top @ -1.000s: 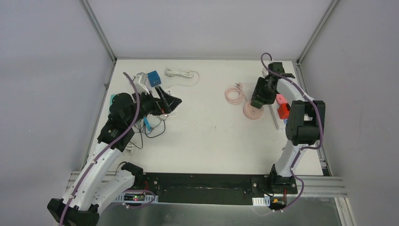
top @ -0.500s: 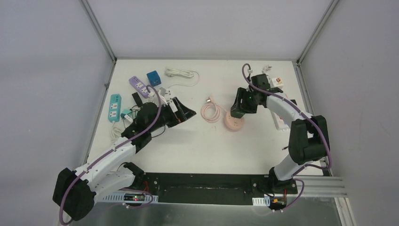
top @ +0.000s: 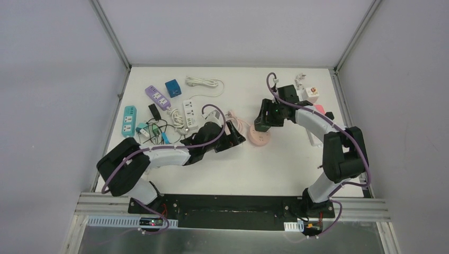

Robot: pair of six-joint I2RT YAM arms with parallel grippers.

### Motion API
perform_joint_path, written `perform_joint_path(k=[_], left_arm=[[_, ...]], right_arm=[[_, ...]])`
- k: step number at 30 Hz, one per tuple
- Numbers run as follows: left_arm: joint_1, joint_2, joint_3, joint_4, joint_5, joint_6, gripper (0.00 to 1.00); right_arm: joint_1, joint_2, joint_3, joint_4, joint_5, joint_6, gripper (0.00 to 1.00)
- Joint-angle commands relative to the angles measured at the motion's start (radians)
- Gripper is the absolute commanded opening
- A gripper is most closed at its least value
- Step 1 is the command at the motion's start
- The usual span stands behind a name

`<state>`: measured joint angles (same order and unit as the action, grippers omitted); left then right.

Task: Pull the plug off the socket
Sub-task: Move the socket to the center of the board, then remove the plug from the socket.

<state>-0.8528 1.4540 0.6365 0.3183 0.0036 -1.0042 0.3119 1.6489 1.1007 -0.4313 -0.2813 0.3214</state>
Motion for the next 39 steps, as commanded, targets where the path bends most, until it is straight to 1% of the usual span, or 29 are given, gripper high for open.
perform_joint_path(k=[1, 7, 10, 14, 17, 21, 23, 24, 27, 29, 30, 34, 35, 39], left_arm=[[-0.009, 0.13, 0.034, 0.307, -0.026, -0.086, 0.86], [-0.013, 0.258, 0.098, 0.387, 0.028, -0.093, 0.83], [-0.014, 0.319, 0.127, 0.43, 0.05, -0.121, 0.8], [-0.015, 0.409, 0.165, 0.523, 0.067, -0.168, 0.79], [-0.014, 0.456, 0.191, 0.542, 0.084, -0.185, 0.77], [-0.015, 0.479, 0.206, 0.542, 0.097, -0.192, 0.64], [-0.015, 0.488, 0.211, 0.542, 0.102, -0.198, 0.56], [-0.015, 0.496, 0.213, 0.544, 0.106, -0.202, 0.48], [-0.013, 0.523, 0.222, 0.565, 0.123, -0.226, 0.19], [-0.014, 0.534, 0.227, 0.571, 0.135, -0.234, 0.05], [-0.013, 0.534, 0.224, 0.574, 0.136, -0.232, 0.0], [-0.012, 0.496, 0.203, 0.558, 0.113, -0.218, 0.0], [-0.012, 0.481, 0.199, 0.543, 0.106, -0.212, 0.0], [-0.012, 0.444, 0.213, 0.456, 0.092, -0.185, 0.0]], right_arm=[[0.01, -0.03, 0.004, 0.103, -0.042, 0.022, 0.0], [0.01, -0.051, -0.007, 0.109, -0.042, 0.022, 0.0], [0.01, -0.054, -0.006, 0.114, -0.042, 0.022, 0.0], [0.01, -0.065, -0.015, 0.127, -0.042, 0.022, 0.0], [0.009, -0.07, -0.022, 0.135, -0.042, 0.022, 0.0], [0.009, -0.073, -0.021, 0.135, -0.042, 0.022, 0.0], [0.009, -0.071, -0.022, 0.135, -0.042, 0.022, 0.0], [0.009, -0.07, -0.023, 0.135, -0.042, 0.022, 0.0], [0.009, -0.068, -0.024, 0.133, -0.042, 0.022, 0.0], [0.008, -0.07, -0.029, 0.13, -0.042, 0.022, 0.0], [0.009, -0.073, -0.031, 0.129, -0.042, 0.022, 0.0], [0.032, -0.093, -0.014, 0.055, -0.042, 0.022, 0.0], [0.05, -0.105, -0.009, 0.032, -0.082, 0.067, 0.0], [0.184, -0.15, 0.014, -0.038, 0.139, -0.047, 0.0]])
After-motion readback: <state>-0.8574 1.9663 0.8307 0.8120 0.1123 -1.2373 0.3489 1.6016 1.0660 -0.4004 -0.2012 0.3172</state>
